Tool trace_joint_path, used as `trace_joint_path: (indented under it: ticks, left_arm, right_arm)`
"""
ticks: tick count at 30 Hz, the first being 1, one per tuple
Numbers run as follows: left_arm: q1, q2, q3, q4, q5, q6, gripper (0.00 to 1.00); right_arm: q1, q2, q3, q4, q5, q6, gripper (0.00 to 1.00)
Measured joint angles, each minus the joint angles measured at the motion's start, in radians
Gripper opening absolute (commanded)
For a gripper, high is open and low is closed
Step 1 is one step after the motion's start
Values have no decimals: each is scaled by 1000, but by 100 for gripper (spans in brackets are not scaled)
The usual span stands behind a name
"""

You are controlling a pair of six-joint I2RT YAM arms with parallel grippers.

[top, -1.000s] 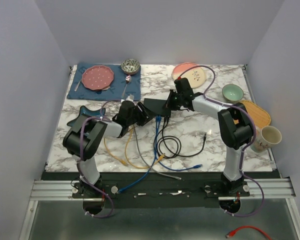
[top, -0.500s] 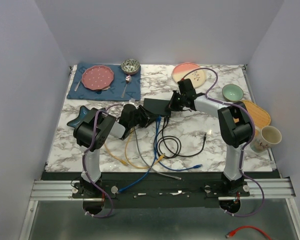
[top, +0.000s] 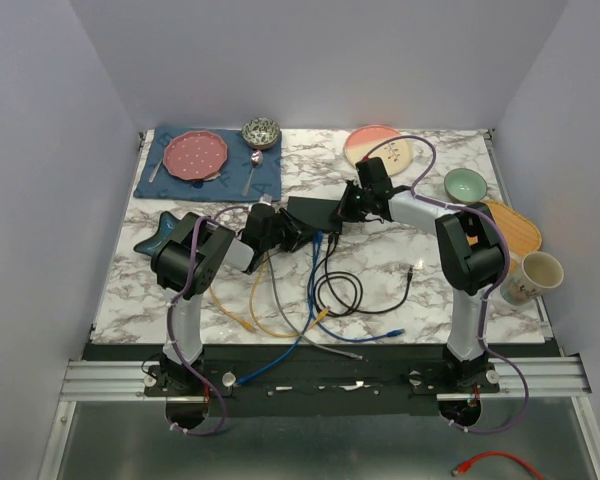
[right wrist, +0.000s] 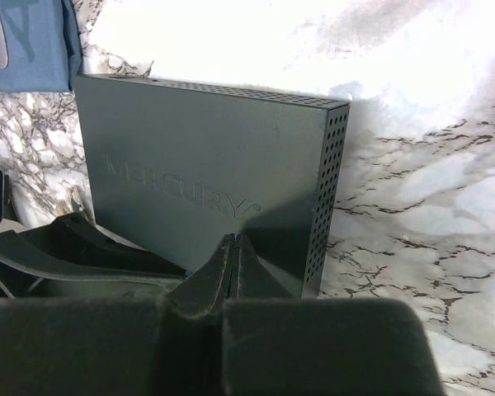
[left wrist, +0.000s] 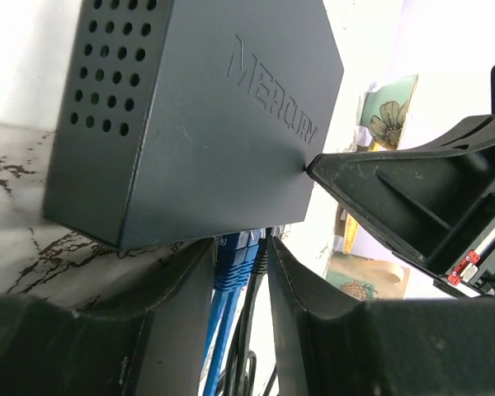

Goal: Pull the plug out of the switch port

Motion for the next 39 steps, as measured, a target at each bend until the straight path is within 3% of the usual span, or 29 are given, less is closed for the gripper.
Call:
trace_joint_path:
  ticks: [5,20,39]
  left_arm:
    - [8,10,3,9,0,-6,40]
    - [19,42,3,74,20,-22,9]
    - [19,45,-6,98,20,-19,3]
  right_arm:
    - [0,2,0,5,-8,0,1]
    - [0,2,-8,19,-18,3,1]
    - [90,-52,-106,59,-30,-1,1]
